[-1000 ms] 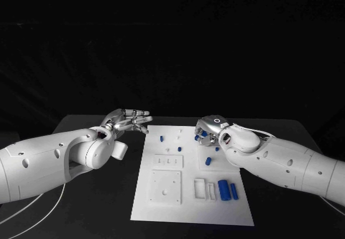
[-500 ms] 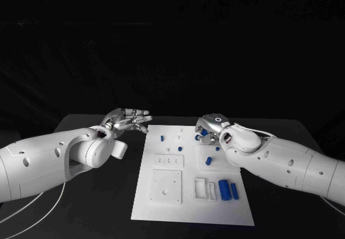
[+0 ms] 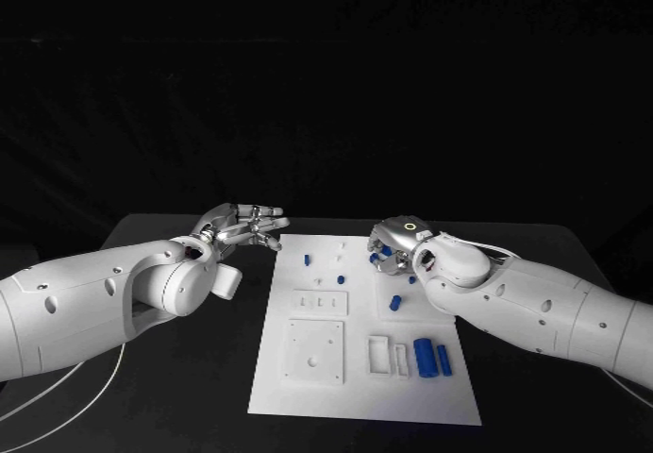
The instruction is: Assemble the parts on the task board
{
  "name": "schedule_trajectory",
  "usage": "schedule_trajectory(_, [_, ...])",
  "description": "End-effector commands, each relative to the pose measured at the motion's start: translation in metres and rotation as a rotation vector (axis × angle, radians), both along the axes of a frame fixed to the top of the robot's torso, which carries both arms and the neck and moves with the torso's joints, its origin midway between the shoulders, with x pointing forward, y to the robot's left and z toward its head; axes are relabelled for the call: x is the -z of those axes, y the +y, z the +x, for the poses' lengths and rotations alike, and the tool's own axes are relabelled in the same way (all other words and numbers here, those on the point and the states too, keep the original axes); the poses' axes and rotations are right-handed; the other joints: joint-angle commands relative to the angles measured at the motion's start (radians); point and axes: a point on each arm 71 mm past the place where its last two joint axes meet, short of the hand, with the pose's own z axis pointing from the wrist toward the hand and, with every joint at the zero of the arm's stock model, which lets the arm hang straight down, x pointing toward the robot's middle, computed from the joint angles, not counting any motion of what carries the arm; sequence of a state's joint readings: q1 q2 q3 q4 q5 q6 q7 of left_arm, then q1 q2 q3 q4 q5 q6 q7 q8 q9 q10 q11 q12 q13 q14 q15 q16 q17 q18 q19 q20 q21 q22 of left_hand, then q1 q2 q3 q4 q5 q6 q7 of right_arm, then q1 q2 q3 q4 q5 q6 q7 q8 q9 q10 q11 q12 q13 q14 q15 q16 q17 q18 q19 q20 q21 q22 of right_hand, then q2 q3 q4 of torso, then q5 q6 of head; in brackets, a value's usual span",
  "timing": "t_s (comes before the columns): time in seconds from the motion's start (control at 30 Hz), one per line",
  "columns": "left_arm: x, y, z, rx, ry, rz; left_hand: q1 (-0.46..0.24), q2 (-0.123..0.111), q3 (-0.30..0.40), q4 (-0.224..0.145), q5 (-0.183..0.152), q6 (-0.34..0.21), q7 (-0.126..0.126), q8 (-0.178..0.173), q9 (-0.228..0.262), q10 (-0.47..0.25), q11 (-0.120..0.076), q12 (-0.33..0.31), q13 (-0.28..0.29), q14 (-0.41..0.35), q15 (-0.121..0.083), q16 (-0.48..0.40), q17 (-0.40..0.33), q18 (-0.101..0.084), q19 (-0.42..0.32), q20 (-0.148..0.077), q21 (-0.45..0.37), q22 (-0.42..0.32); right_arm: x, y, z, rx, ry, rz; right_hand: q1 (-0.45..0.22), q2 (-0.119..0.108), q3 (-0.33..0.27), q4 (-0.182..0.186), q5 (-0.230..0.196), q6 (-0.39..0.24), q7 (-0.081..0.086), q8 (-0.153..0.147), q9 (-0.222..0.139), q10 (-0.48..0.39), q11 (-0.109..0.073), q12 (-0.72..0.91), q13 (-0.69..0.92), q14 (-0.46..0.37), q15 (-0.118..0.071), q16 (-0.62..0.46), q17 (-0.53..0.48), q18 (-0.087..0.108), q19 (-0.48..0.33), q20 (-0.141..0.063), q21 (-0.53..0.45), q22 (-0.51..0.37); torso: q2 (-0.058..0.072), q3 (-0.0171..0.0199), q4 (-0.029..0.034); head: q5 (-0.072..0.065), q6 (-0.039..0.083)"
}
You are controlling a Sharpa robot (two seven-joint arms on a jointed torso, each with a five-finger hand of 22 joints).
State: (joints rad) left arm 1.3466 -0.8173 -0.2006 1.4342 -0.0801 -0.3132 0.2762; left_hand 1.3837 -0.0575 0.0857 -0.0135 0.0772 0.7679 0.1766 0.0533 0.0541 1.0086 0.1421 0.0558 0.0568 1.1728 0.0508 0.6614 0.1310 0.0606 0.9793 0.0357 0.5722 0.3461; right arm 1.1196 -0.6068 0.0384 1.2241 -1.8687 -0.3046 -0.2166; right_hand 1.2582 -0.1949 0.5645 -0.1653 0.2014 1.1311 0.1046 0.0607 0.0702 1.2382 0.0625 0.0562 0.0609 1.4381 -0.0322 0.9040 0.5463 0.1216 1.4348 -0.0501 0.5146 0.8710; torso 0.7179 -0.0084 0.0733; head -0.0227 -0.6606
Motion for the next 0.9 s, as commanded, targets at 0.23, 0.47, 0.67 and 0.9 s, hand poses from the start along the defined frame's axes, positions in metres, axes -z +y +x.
schedule_trajectory(0.23, [-0.003, -0.003, -0.001, 0.023, -0.005, -0.007, 0.000, -0.004, 0.001, 0.005, -0.001, -0.005, 0.000, -0.001, -0.001, -0.008, -0.001, 0.004, 0.001, 0.006, 0.002, -0.001, 0.000, 0.014, -0.002, 0.001, 0.001, -0.001, 0.009, -0.001, 0.000, 0.008, 0.042, -0.039, 0.001, 0.005, 0.005, -0.001, 0.000, 0.010, 0.002, 0.003, 0.000, 0.009, -0.003, 0.002, 0.001, -0.001, 0.003, 0.001, -0.001, 0.009, 0.008, -0.002, -0.008, 0.010, 0.003, -0.0008, 0.0062, 0.002, -0.005])
schedule_trajectory(0.47, [-0.003, -0.004, 0.000, 0.024, -0.005, -0.007, 0.000, 0.001, 0.001, 0.004, 0.000, -0.002, 0.000, -0.001, -0.001, -0.008, -0.001, 0.004, 0.001, 0.007, 0.002, -0.001, 0.000, 0.015, -0.001, 0.001, 0.002, -0.001, 0.008, -0.002, 0.000, 0.009, 0.027, -0.021, 0.006, 0.036, 0.028, 0.006, -0.056, 0.043, -0.007, 0.004, 0.004, 0.053, -0.019, 0.003, 0.003, 0.000, -0.008, 0.006, 0.002, 0.003, 0.012, -0.012, -0.012, 0.021, 0.003, -0.0005, 0.0029, 0.008, -0.008])
schedule_trajectory(0.67, [-0.002, -0.005, 0.000, 0.027, -0.004, -0.010, -0.005, 0.006, -0.003, 0.005, -0.011, -0.003, 0.000, -0.001, -0.001, -0.008, -0.001, 0.004, 0.001, 0.007, 0.003, 0.000, 0.000, 0.015, -0.001, 0.001, 0.002, -0.001, 0.004, -0.001, -0.001, 0.020, -0.010, 0.016, 0.031, 0.069, 0.035, -0.008, -0.117, 0.098, -0.020, 0.008, 0.012, 0.124, -0.044, 0.006, 0.014, -0.003, -0.027, 0.005, 0.005, -0.007, 0.012, -0.030, -0.012, 0.034, 0.003, -0.0004, 0.0081, 0.007, -0.010])
schedule_trajectory(0.9, [-0.002, -0.005, 0.000, 0.026, -0.003, -0.009, -0.004, 0.006, -0.003, 0.004, -0.011, -0.003, 0.000, -0.001, -0.001, -0.008, -0.001, 0.004, 0.001, 0.007, 0.002, 0.000, 0.000, 0.015, -0.001, 0.001, 0.002, -0.001, -0.002, 0.000, -0.005, 0.043, -0.056, 0.071, 0.020, 0.073, 0.065, -0.027, -0.127, 0.133, -0.029, 0.004, 0.027, 0.158, -0.054, 0.005, 0.025, -0.001, -0.039, -0.002, 0.007, -0.017, 0.012, -0.045, -0.013, 0.053, 0.003, -0.0010, 0.0068, 0.007, -0.006])
